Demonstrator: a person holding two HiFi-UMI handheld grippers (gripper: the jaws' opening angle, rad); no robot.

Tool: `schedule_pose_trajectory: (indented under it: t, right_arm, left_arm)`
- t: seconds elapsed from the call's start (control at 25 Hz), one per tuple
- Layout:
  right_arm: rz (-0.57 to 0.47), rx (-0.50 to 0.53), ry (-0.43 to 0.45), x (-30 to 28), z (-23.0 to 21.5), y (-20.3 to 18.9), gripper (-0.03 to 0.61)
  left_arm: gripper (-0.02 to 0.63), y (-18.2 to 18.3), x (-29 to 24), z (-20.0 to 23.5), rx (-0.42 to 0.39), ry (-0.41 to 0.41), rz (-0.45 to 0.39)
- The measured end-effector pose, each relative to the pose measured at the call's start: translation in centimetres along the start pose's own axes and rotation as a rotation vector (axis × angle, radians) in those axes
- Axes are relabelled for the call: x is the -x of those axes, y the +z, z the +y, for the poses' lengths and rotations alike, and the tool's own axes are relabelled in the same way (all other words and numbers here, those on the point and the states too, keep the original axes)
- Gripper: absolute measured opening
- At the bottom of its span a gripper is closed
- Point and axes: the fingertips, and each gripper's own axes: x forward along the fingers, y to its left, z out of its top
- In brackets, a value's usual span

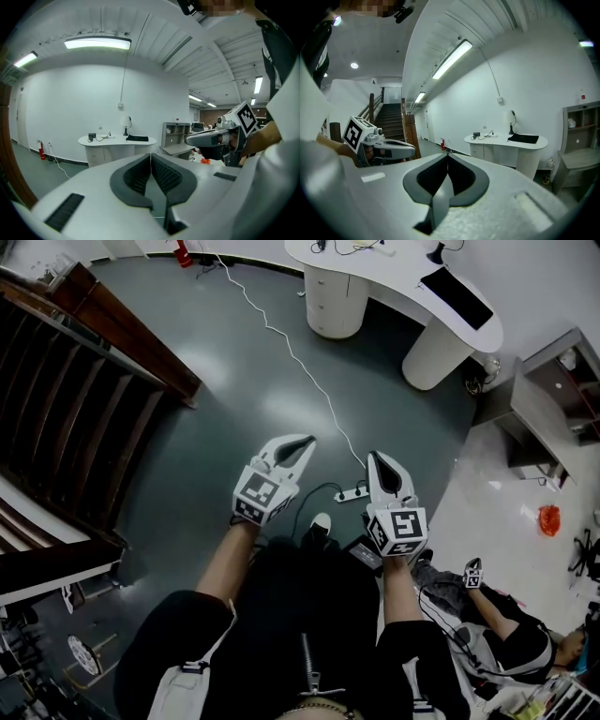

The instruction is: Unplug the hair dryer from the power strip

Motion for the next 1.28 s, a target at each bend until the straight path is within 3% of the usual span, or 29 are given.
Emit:
schedule_pose_trajectory:
  t: [0.72,1.28]
  right_arm:
    - [-0.017,-0.025,0.001,-2.7,-4.4,1.2,0.005]
    - [0.004,-0.024,-0.026,-14.1,-8.4,4.5,0.005]
  left_arm:
    - [0.014,2.5,-5.1,0.9,-0.030,-0.031,-0.041]
    - [0.014,4.2,-12.9,10.4,-0.008,-0.094,-0.030]
